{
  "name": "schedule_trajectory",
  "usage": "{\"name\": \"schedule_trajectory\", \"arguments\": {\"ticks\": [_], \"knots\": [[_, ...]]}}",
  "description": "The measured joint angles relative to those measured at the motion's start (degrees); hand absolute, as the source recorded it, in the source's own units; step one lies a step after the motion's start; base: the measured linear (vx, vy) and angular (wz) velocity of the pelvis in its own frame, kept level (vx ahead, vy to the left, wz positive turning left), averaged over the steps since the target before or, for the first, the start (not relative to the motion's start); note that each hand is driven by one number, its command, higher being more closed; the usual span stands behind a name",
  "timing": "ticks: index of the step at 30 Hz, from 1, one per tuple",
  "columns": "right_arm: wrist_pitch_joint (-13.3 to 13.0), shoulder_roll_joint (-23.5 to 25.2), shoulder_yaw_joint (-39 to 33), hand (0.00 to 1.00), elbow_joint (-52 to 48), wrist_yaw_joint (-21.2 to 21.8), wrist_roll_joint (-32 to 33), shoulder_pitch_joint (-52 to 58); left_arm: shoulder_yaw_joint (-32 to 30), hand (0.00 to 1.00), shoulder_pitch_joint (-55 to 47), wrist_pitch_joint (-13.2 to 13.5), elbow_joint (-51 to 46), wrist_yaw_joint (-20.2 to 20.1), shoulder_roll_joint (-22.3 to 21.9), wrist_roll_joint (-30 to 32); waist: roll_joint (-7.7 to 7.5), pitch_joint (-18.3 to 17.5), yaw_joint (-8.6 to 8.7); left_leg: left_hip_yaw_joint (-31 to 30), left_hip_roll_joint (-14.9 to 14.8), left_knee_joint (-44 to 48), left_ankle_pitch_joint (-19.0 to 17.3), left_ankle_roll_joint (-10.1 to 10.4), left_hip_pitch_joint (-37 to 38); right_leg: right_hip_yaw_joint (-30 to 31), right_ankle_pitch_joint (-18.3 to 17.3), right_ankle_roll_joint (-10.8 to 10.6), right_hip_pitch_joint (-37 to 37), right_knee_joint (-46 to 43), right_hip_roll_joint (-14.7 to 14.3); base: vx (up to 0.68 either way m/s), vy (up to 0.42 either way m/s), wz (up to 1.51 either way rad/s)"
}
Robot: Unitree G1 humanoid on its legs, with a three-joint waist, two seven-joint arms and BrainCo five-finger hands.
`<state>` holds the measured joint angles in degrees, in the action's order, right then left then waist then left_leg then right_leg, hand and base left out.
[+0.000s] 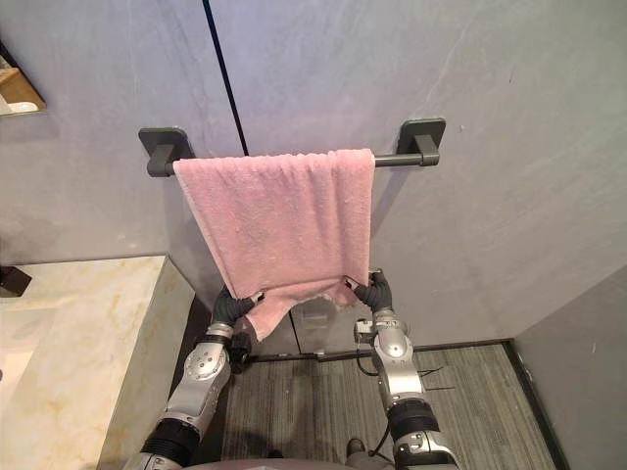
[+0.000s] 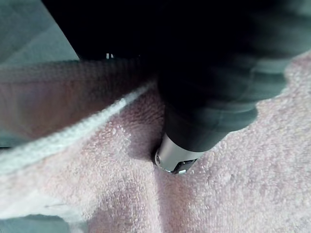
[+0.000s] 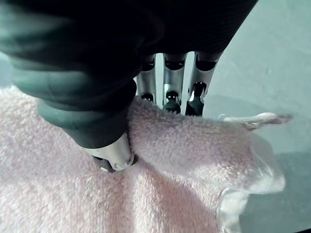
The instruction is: Organize washtable
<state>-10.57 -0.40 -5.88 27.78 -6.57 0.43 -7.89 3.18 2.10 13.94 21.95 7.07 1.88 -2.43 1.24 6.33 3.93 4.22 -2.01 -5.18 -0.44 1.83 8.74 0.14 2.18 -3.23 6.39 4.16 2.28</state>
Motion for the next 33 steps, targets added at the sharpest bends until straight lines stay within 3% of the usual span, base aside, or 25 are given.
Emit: {"name": "schedule_trajectory", "arguments": {"ticks": [5,16,23,29,33], "knots": [[0.99,-2.73,-8.03,0.00,-0.03,-4.76,4.19,4.69,-6.55,0.00,-4.05,-0.20,-1.48,3.69,3.10,-4.97,-0.25,0.03,0.08,0.21,-0.07,0.01,-0.03,0.02,-0.09,0.04,-0.14,0.00,-0.19,-0.01,-0.01,-0.02,-0.026,-0.01],[1.15,-4.42,-11.63,0.00,-6.58,-5.99,4.44,8.56,-9.85,0.00,-6.08,-0.27,-6.45,4.65,5.20,-6.01,-1.73,-0.40,-0.10,0.14,-0.18,1.30,-0.25,-0.09,-0.13,-0.21,-0.09,0.00,0.27,-0.15,0.38,-0.04,-0.026,0.01],[0.70,-4.83,-18.48,0.00,-21.35,-9.67,3.49,8.36,-13.05,0.00,-5.69,0.40,-19.22,5.86,5.16,-7.08,-1.74,-0.39,-0.01,0.35,-0.14,1.93,-0.68,-0.09,-0.39,0.10,-0.09,0.00,0.23,-0.04,0.72,-0.02,-0.001,-0.02],[-2.88,-8.64,-17.76,0.00,-37.22,-11.15,3.41,3.03,-14.48,0.00,-1.76,3.65,-34.19,8.18,6.26,-7.11,-1.73,-0.40,-0.11,0.42,-0.02,2.03,-0.72,-0.13,-0.40,0.09,-0.07,-0.01,0.29,-0.05,0.54,-0.01,-0.004,0.00],[-6.30,-13.90,-9.37,0.00,-47.68,-10.02,0.96,-2.35,-10.35,0.00,1.42,6.99,-44.15,7.71,10.83,-8.91,-1.68,-0.43,-0.27,0.58,0.00,2.08,-0.74,-0.17,-0.30,0.23,-0.06,-0.01,0.32,-0.12,0.49,-0.03,-0.019,-0.02]]}}
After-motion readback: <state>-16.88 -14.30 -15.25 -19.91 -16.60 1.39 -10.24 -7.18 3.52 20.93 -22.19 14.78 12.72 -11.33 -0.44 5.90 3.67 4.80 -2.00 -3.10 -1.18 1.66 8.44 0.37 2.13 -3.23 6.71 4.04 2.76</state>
